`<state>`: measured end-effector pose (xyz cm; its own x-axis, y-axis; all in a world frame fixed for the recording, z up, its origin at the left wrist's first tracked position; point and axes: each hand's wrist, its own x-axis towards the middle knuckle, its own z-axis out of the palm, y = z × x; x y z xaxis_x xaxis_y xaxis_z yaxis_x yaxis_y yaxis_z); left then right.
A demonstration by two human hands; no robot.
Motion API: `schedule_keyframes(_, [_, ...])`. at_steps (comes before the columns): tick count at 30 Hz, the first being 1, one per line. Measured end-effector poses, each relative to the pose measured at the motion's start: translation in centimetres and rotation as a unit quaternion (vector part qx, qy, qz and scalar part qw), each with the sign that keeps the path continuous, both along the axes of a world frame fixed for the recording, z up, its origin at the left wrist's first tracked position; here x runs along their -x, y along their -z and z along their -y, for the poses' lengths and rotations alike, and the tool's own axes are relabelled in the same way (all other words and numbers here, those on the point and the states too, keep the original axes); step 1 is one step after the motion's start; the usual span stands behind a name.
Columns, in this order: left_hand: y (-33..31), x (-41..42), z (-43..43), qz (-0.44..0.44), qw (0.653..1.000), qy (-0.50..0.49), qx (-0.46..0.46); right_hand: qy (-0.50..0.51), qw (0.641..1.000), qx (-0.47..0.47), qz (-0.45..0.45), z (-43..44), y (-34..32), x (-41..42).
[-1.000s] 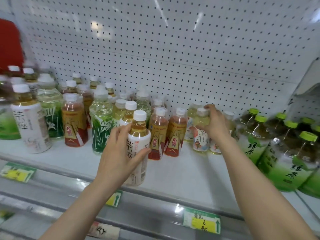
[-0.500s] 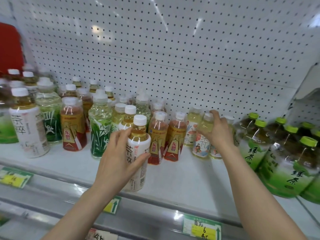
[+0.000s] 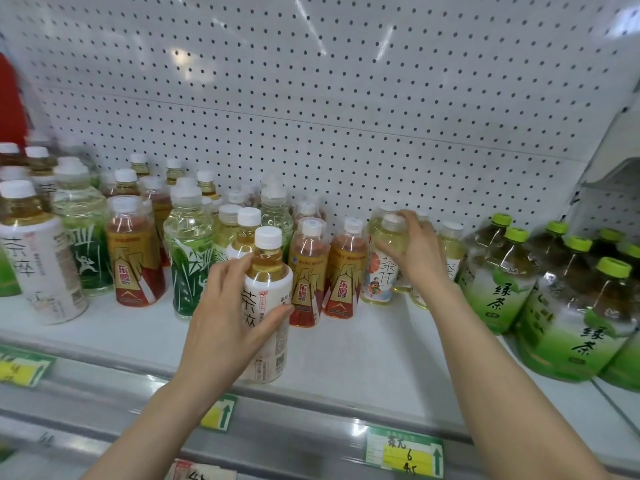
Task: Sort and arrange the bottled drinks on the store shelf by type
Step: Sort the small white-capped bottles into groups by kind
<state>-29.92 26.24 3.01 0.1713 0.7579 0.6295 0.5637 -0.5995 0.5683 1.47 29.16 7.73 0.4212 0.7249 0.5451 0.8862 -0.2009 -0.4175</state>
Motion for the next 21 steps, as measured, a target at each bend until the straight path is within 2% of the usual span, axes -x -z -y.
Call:
schedule_keyframes(3, [-0.1, -0.1, 0.0, 0.0, 1.0, 0.001, -0.001, 0.108, 0.992, -0.048, 0.045, 1.5, -1.1, -3.0])
schedule_keyframes(5, [0.0, -0.2, -0.1, -0.002, 1.0, 0.0, 0.0, 0.144, 0.989, 0.019, 0.024, 1.9, -1.3, -4.5])
schedule_keyframes(8, [0.0, -0.3, -0.2, -0.002, 1.0, -0.003, 0.005, 0.141, 0.985, 0.095, 0.006, 1.8, -1.0, -5.1])
schedule_keyframes(21, [-0.1, -0.2, 0.0, 0.011, 1.0, 0.011, 0.008, 0.058, 0.994, 0.025, -0.093, 0.7, 0.4, -2.6])
